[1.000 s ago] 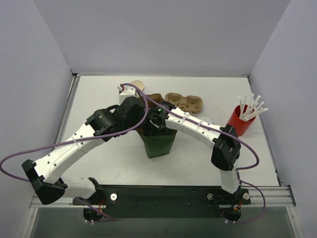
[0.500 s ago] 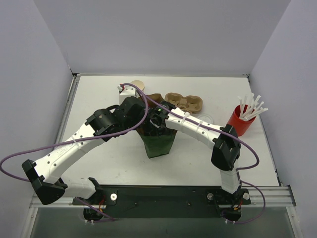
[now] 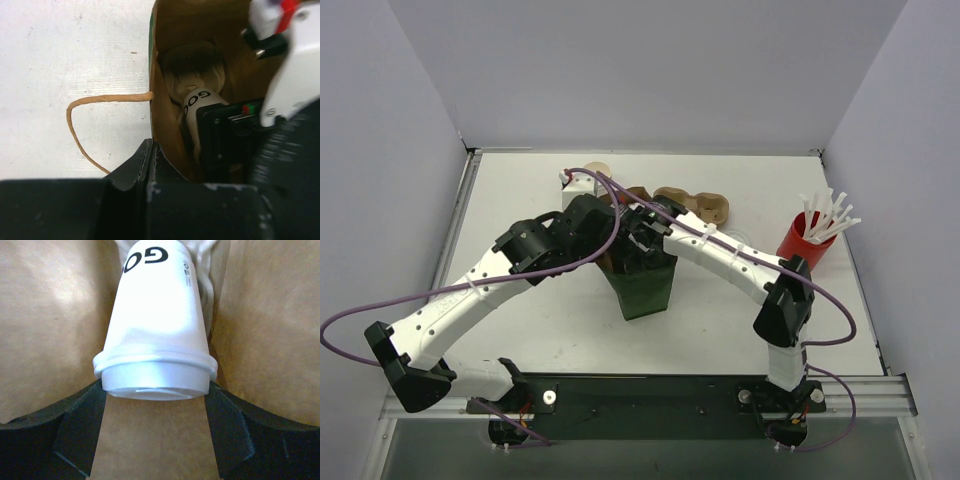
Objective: Pack the takeout coffee
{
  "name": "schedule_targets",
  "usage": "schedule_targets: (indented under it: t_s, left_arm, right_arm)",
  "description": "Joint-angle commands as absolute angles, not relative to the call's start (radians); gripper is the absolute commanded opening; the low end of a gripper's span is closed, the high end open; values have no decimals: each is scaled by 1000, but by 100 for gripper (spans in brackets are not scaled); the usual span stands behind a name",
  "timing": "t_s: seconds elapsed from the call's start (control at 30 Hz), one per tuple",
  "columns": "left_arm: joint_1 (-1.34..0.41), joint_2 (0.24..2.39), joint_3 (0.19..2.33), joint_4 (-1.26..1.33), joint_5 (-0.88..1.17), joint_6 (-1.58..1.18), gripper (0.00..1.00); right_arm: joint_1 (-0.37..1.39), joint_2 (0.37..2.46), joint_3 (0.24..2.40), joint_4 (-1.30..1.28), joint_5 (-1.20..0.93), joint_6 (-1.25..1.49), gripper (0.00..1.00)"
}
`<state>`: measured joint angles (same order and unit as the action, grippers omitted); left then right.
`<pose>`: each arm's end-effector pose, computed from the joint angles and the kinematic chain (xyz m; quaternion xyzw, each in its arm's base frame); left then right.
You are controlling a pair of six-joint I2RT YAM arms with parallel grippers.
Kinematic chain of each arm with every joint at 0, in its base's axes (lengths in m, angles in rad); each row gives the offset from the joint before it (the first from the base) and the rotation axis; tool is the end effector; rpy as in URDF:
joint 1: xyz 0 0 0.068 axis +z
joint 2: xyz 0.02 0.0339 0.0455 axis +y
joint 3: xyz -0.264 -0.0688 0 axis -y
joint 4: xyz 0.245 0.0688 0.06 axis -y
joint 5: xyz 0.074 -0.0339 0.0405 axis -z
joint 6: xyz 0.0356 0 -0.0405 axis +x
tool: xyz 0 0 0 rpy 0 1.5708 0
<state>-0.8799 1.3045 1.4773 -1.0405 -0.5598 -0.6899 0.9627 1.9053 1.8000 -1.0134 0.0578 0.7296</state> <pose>0.1732 -0.1798 0.3900 -0.0091 0.9073 -0.0504 0.4174 0.2328 0.3308 0.2982 -0.1068 0.9683 0.1491 0.1696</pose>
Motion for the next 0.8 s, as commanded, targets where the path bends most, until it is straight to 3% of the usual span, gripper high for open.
schedule_targets:
  t_s: [0.0, 0.77]
  left_arm:
    - [-876, 1307, 1519, -1034, -564, -658, 0]
    - [-877, 1382, 1634, -1109, -637, -649, 0]
  right_arm:
    - [960, 1773, 1902, -1081, 143, 729, 48]
    - [954, 1513, 2056, -1071, 301, 704, 46]
